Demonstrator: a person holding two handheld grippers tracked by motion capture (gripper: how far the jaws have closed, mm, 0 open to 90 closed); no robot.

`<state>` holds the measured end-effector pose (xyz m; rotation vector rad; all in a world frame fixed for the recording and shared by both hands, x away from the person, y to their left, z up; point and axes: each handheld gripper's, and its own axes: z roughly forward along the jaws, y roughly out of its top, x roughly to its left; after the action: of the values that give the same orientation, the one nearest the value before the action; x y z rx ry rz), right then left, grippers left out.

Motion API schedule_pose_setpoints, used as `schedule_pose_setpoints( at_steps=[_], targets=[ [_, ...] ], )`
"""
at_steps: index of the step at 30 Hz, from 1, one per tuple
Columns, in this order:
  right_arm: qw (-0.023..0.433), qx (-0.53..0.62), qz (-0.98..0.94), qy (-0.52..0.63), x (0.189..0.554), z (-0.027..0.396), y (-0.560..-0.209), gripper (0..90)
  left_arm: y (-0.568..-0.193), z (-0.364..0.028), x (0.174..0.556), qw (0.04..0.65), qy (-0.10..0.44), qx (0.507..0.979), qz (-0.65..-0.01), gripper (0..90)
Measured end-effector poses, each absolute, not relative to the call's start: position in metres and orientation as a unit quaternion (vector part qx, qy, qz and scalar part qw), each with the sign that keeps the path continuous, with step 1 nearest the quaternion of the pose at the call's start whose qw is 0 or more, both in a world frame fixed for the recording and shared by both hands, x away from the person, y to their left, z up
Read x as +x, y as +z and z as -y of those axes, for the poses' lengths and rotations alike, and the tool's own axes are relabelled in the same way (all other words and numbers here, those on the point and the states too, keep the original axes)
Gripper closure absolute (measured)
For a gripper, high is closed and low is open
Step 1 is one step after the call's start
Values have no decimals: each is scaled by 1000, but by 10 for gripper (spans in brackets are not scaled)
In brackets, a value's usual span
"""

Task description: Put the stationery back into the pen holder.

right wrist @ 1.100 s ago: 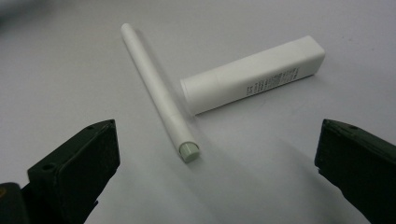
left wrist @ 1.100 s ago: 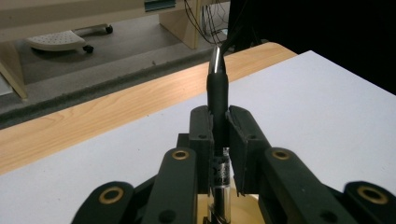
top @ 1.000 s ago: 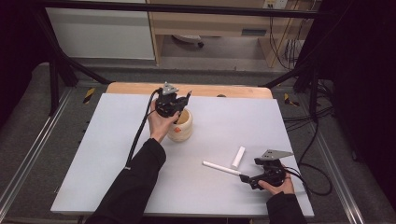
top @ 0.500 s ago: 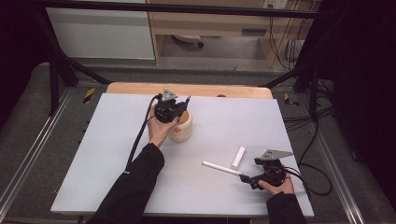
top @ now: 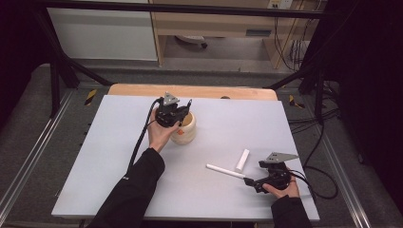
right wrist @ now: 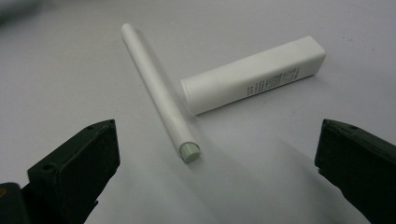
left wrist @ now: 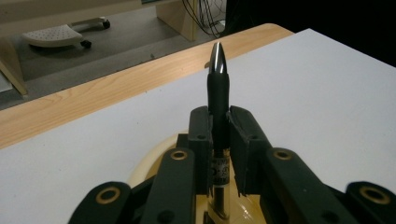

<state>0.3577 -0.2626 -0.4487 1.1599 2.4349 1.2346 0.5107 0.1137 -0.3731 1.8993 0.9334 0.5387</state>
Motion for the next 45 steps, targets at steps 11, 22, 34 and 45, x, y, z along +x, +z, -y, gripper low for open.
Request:
schedule_pose_setpoints(
  at_steps=[11, 22, 34, 45],
  targets=[
    [88, 390, -816, 417, 358, 263, -448, 7, -352, -136, 495, 438, 205, 789, -378, 614],
    [90, 392, -816, 416, 358, 263, -448, 7, -342, -173, 470, 426, 185, 798, -383, 470],
    [93, 389, -819, 412, 358, 262, -446, 8, -364, -211, 431, 396, 167, 822, -374, 289],
    [101, 376, -829, 401, 360, 255, -440, 16, -393, -233, 402, 391, 164, 823, -379, 159]
  ],
)
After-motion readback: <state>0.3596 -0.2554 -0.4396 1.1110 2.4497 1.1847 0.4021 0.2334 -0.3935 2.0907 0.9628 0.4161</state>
